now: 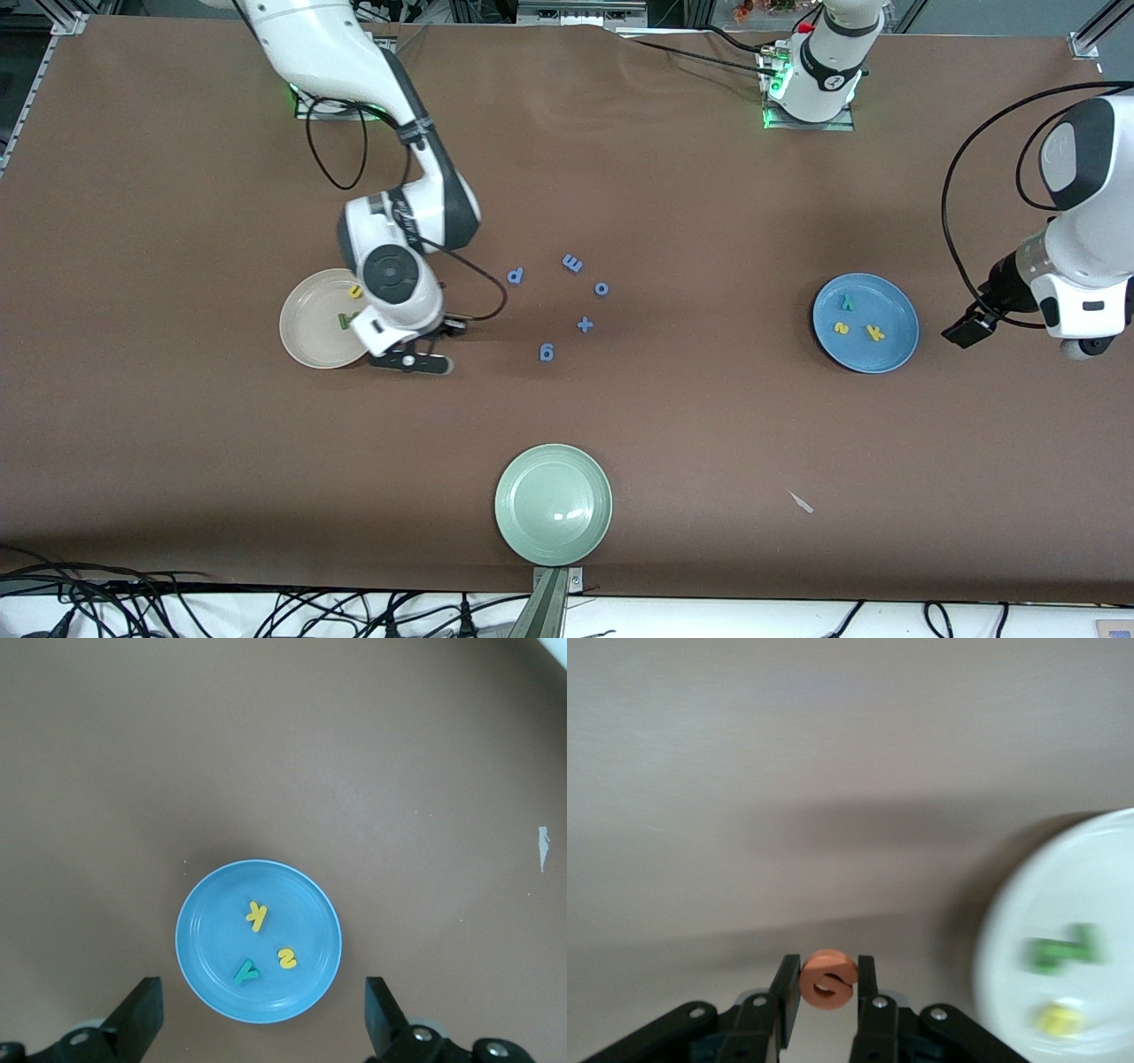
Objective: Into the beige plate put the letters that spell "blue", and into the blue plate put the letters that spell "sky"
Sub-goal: 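Release the orange e into the white plate with the right gripper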
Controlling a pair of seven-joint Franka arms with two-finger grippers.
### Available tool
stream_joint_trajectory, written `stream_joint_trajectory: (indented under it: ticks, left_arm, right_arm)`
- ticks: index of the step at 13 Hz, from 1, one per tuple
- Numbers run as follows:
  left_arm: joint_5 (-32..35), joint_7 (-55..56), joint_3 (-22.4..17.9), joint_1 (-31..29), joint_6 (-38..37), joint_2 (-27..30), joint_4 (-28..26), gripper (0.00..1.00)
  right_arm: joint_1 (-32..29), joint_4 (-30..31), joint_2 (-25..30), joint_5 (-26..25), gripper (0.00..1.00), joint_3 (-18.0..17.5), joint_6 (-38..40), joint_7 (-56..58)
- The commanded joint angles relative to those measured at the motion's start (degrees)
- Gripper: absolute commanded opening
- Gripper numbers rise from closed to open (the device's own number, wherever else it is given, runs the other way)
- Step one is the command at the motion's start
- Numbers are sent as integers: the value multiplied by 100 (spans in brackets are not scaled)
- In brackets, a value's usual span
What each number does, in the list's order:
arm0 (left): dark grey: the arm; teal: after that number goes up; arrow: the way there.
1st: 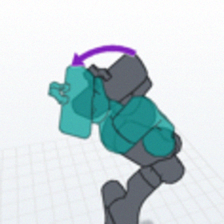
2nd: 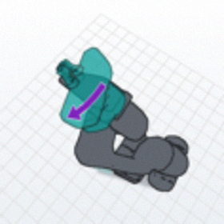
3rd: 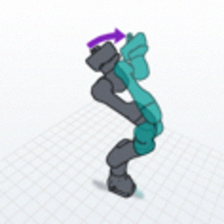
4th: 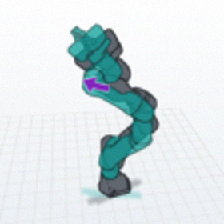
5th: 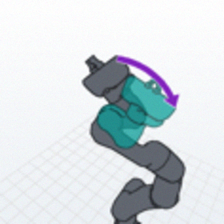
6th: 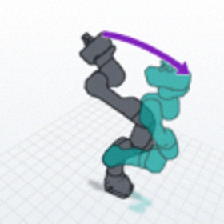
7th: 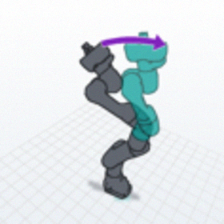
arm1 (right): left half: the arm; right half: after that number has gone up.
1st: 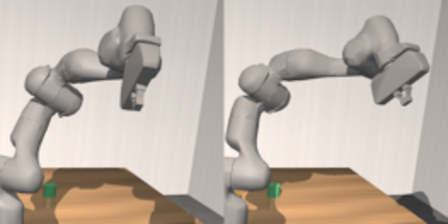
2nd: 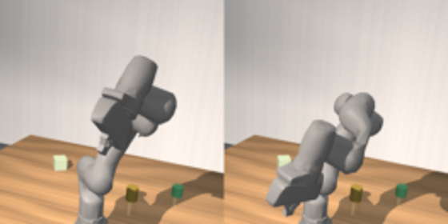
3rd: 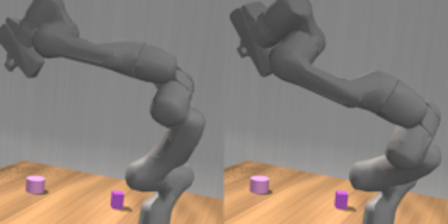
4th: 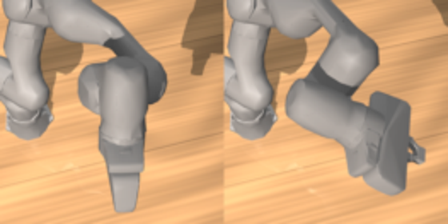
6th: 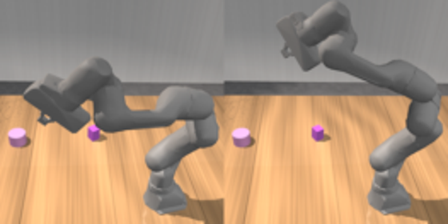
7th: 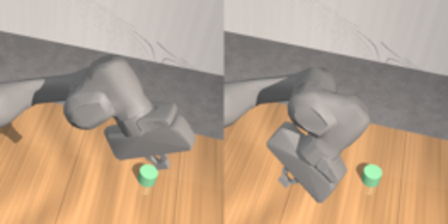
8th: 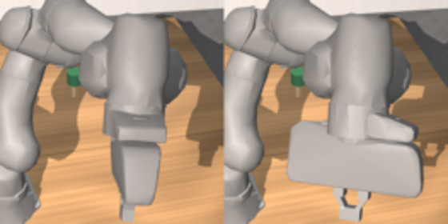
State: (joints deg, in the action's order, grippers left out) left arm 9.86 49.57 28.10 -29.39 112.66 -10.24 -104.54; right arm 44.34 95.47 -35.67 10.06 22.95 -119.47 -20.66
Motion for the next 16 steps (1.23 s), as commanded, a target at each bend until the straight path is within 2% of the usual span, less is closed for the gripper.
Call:
stream_joint_trajectory:
  ticks: [1,3,4,5,7,8,9,10,11,12,13,15,16]
  left_arm:
    - [-439,-438,-534,601,-182,399,-23,100]
    - [-957,-1183,-560,697,-331,627,-40,100]
    - [-968,-1517,-778,950,-645,715,-49,100]
    - [-986,-1860,-1259,1440,-883,821,-41,100]
    - [-1282,-2441,-2601,2722,-1209,1136,-23,100]
    - [-1424,-2678,-3061,3129,-1394,1304,55,100]
    - [-1434,-2881,-3161,3272,-1735,1331,317,100]
    - [-1434,-3040,-3162,3273,-2077,1306,668,100]
    - [-1434,-3119,-3145,3273,-2359,1244,1002,100]
    - [-1425,-3199,-3118,3308,-2449,1131,1214,100]
    - [-1425,-3217,-3066,3274,-2450,1095,1312,100]
    - [-1408,-3234,-3039,3194,-2450,1059,1470,100]
    - [-1382,-3234,-3039,3194,-2450,1050,1506,100]
  right_arm:
    - [22,576,524,-4,17,525,293,1166]
    - [31,1208,955,-13,18,876,179,1808]
    - [22,1550,1209,-13,19,1052,83,2160]
    - [31,1919,1403,-13,21,1228,-57,2407]
    - [31,2666,1694,-13,23,1579,-496,2820]
    - [31,3062,1852,-13,27,1633,-881,2935]
    - [31,3213,1914,-4,33,1634,-1076,2928]
    - [31,3172,1915,-4,35,1634,-1061,2884]
    - [31,3128,1915,-4,40,1625,-1061,2849]
    - [40,3084,1906,5,58,1616,-1061,2831]
    - [40,2979,1898,5,72,1616,-1052,2796]
    - [49,2523,1845,14,81,1616,-721,2656]
    - [75,2138,1784,5,94,1616,-291,2507]
